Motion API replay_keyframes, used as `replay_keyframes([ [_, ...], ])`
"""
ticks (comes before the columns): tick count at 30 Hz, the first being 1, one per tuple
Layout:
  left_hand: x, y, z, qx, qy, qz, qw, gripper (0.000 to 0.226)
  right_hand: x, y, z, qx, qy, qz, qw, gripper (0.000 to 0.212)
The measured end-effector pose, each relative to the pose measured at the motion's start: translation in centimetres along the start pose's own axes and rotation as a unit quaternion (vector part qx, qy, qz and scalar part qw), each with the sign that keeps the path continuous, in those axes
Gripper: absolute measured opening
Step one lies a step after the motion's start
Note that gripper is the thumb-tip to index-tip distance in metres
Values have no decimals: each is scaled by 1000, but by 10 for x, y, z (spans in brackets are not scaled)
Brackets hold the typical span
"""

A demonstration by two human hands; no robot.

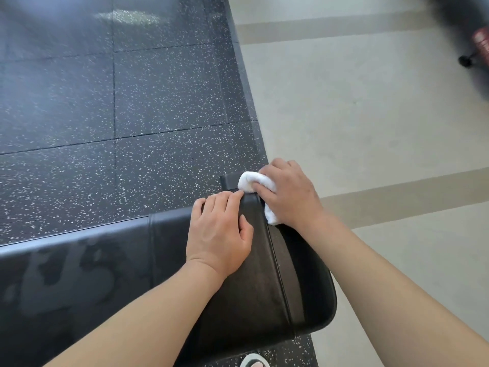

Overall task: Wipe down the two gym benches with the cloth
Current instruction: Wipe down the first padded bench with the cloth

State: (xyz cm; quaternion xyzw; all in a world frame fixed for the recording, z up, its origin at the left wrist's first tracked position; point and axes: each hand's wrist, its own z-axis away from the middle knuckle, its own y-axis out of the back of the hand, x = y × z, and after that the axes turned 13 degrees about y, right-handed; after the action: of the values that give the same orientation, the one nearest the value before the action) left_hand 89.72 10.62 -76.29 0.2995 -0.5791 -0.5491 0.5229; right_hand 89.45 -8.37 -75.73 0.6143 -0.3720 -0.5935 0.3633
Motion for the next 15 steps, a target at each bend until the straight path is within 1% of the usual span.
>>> replay_keyframes([
  [2,0,0,1,-4,1,-2,1000,54,-2,-2,-16,-60,-15,-16,998,26],
  [3,0,0,1,-4,2,-2,1000,54,1,-2,-20,-77,-22,-39,996,25],
  [5,0,0,1,-4,0,0,1000,54,15,5,-18,-87,-43,-85,992,23],
  [7,0,0,1,-6,2,4,1000,54,35,13,-6,-68,-75,-121,987,22],
  [10,-2,-2,0,-6,3,8,1000,54,54,15,27,18,-143,-197,970,24],
  [12,-2,-2,0,-5,4,10,1000,54,53,8,42,72,-165,-218,959,26],
  [13,-2,-2,0,-6,3,9,1000,54,50,6,41,82,-166,-218,958,26],
  [15,-1,-1,0,-10,7,5,1000,55,44,6,25,51,-148,-208,966,20],
])
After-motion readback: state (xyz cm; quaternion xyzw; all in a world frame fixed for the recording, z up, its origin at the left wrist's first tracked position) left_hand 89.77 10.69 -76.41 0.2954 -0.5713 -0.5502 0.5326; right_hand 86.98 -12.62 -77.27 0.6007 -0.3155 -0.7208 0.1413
